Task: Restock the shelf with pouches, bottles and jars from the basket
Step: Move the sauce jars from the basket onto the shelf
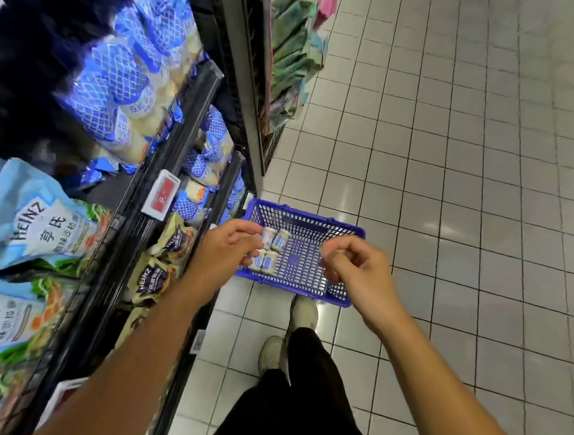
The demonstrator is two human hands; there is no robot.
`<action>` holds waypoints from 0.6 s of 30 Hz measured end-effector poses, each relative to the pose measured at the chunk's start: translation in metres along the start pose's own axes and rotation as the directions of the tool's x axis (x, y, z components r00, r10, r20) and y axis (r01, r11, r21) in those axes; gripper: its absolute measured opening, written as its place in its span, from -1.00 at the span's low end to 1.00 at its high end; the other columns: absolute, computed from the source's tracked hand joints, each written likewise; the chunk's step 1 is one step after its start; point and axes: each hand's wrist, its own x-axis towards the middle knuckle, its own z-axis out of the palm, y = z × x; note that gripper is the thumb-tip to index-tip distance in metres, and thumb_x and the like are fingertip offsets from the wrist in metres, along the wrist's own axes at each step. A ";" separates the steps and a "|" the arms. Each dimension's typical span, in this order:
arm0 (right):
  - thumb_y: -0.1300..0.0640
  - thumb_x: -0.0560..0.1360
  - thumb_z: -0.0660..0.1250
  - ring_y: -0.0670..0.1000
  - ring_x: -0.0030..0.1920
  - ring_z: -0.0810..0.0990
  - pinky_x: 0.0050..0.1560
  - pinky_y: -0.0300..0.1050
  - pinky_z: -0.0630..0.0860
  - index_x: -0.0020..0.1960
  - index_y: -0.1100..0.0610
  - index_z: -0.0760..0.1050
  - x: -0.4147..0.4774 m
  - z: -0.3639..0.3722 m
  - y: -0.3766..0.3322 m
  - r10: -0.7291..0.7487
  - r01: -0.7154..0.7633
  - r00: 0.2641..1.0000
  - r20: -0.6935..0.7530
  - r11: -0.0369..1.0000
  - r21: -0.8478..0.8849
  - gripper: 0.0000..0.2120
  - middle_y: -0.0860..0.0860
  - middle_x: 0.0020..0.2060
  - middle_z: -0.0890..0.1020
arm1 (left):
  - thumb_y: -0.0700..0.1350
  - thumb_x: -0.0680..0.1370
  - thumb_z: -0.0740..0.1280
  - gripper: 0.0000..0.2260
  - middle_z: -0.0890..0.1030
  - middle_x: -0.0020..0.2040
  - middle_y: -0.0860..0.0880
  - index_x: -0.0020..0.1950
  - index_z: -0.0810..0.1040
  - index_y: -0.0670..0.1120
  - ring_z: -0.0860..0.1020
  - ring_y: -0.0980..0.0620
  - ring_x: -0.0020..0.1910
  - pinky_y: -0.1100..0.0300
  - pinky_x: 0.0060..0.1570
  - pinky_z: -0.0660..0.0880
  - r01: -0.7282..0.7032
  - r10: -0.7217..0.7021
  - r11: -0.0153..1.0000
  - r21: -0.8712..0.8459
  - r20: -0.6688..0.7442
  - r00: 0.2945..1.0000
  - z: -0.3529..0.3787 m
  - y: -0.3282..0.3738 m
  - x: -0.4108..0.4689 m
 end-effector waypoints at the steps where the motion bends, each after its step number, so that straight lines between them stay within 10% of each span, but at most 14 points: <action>1: 0.28 0.55 0.35 -0.18 -0.29 0.59 -0.28 -0.33 0.52 -0.12 0.08 0.64 0.010 0.000 0.005 0.010 -0.010 1.000 0.007 1.000 -0.004 -0.84 -0.05 -0.28 0.65 | -0.26 0.59 0.34 -0.89 0.68 -0.18 -0.04 0.04 0.61 -0.09 0.61 0.09 -0.23 0.26 -0.19 0.58 0.020 -0.020 1.000 -0.001 -0.008 1.000 0.001 -0.005 0.009; 18: 0.33 0.55 0.30 -0.17 -0.40 0.53 -0.36 -0.30 0.51 -0.18 0.11 0.60 0.199 0.008 0.136 0.302 -0.297 0.952 0.046 0.951 -0.090 -0.79 0.04 -0.32 0.60 | -0.29 0.53 0.33 -0.82 0.61 -0.40 0.02 -0.14 0.58 -0.01 0.53 0.17 -0.50 0.32 -0.50 0.47 0.358 -0.348 0.924 0.131 -0.092 0.933 0.022 -0.159 0.204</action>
